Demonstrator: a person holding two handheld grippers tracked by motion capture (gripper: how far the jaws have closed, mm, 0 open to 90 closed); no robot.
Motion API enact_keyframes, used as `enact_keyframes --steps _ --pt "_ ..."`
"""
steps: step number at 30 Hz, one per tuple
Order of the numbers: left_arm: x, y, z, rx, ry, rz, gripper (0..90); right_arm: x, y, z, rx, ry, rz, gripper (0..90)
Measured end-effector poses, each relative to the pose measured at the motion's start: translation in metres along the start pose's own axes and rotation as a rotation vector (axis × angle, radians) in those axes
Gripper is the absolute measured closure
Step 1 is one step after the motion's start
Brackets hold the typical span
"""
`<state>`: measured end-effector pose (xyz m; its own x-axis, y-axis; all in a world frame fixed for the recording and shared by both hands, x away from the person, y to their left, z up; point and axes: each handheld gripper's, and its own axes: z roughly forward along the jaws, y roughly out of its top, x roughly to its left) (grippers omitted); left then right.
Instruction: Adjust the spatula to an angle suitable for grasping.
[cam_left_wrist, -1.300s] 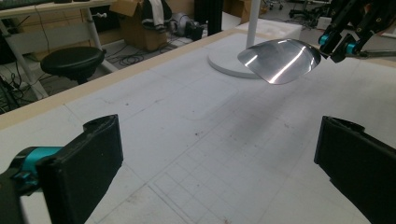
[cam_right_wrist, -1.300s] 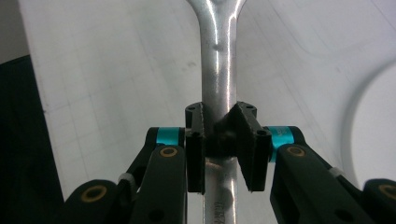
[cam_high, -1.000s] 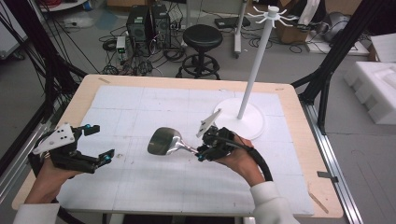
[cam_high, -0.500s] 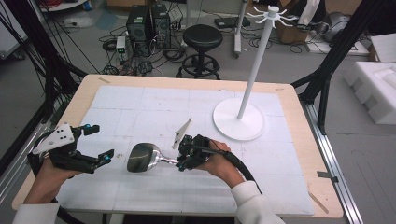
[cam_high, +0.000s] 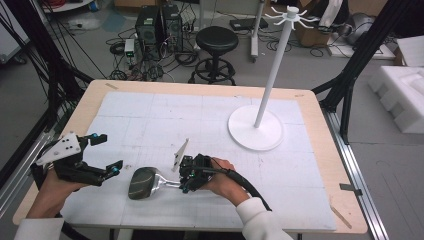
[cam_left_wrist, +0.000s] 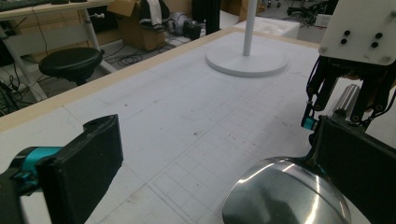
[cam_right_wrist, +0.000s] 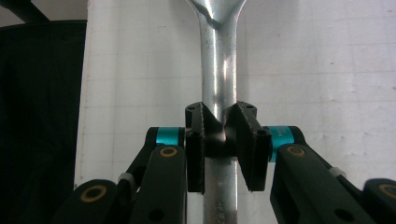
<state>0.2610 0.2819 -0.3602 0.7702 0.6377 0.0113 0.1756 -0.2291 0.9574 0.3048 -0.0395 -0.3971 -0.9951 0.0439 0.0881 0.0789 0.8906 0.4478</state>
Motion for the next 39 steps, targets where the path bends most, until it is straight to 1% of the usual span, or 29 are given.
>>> enact_keyframes --steps 2,7,9,11,15,16,17,18,19,20,21,22,23,25,26,27,28,29,30,31,33,35,36,38,39 --pt "0.0 0.0 0.0 0.0 -0.001 -0.001 1.7 0.0 0.001 0.004 0.008 -0.004 -0.016 75.1" --pt "0.0 -0.001 0.001 0.003 0.0 -0.002 1.7 0.001 0.002 0.013 0.038 0.009 -0.02 75.1" --pt "0.0 -0.001 0.001 0.003 -0.002 -0.003 1.7 0.001 0.002 0.016 0.046 0.016 -0.012 75.0" --pt "0.0 -0.001 0.001 0.004 -0.001 -0.004 1.7 0.0 0.002 0.019 0.048 0.01 -0.022 74.9" --pt "0.001 -0.002 0.001 0.005 0.0 -0.005 1.7 -0.001 0.002 0.022 0.047 0.018 -0.02 73.6" --pt "0.001 -0.002 0.001 0.005 -0.002 -0.006 1.7 -0.001 0.002 0.022 0.045 0.019 -0.014 71.8" --pt "0.001 -0.002 0.001 0.007 -0.001 -0.004 1.7 0.0 0.001 0.022 0.04 0.005 -0.013 65.3" --pt "0.0 -0.002 0.002 0.007 -0.002 -0.005 1.7 0.0 0.001 0.021 0.032 -0.023 -0.015 60.9" --pt "0.0 -0.002 0.002 0.008 -0.002 -0.004 1.7 -0.001 0.0 0.019 0.024 -0.021 -0.011 57.0" --pt "0.0 -0.002 0.002 0.008 -0.005 -0.001 1.7 -0.001 -0.001 0.018 0.018 -0.015 0.004 50.6" --pt "0.0 -0.002 0.002 0.007 -0.005 -0.001 1.7 -0.002 -0.002 0.015 0.008 -0.027 0.011 44.4" --pt "0.0 -0.002 0.002 0.008 -0.006 -0.001 1.7 -0.003 -0.004 0.013 0.003 -0.023 0.018 39.7" --pt "0.0 -0.002 0.002 0.007 -0.006 -0.002 1.7 -0.003 -0.006 0.01 -0.014 -0.013 0.02 33.9" --pt "0.0 -0.003 0.002 0.009 -0.007 -0.001 1.7 -0.004 -0.011 0.001 -0.048 -0.021 0.02 18.4" --pt "0.0 -0.003 0.002 0.011 -0.007 0.0 1.7 -0.003 -0.013 -0.004 -0.061 -0.024 0.033 14.3" --pt "0.0 -0.003 0.003 0.012 -0.008 -0.001 1.7 -0.003 -0.017 -0.01 -0.085 -0.028 0.032 13.9" --pt "0.0 -0.003 0.003 0.016 -0.007 0.002 1.7 -0.003 -0.02 -0.016 -0.115 -0.03 0.031 9.6" --pt "-0.001 -0.003 0.004 0.016 -0.01 0.002 1.7 -0.003 -0.024 -0.023 -0.142 -0.062 0.043 2.9" --pt "-0.001 -0.004 0.005 0.018 -0.012 0.002 1.7 -0.003 -0.028 -0.029 -0.181 -0.078 0.051 0.4" --pt "-0.001 -0.004 0.005 0.02 -0.014 0.006 1.7 -0.002 -0.033 -0.037 -0.204 -0.081 0.071 0.4" --pt "-0.002 -0.004 0.006 0.021 -0.018 0.008 1.7 0.0 -0.043 -0.051 -0.249 -0.112 0.076 0.4" --pt "-0.002 -0.003 0.007 0.019 -0.029 0.008 1.7 0.002 -0.053 -0.064 -0.286 -0.132 0.078 0.4" --pt "-0.003 -0.003 0.008 0.018 -0.034 0.007 1.7 0.003 -0.059 -0.07 -0.311 -0.149 0.075 0.4" --pt "-0.004 -0.001 0.008 0.01 -0.05 -0.001 1.7 0.007 -0.071 -0.084 -0.344 -0.186 0.083 0.4" --pt "-0.005 0.0 0.009 0.007 -0.056 0.006 1.7 0.008 -0.077 -0.089 -0.367 -0.201 0.08 0.4"
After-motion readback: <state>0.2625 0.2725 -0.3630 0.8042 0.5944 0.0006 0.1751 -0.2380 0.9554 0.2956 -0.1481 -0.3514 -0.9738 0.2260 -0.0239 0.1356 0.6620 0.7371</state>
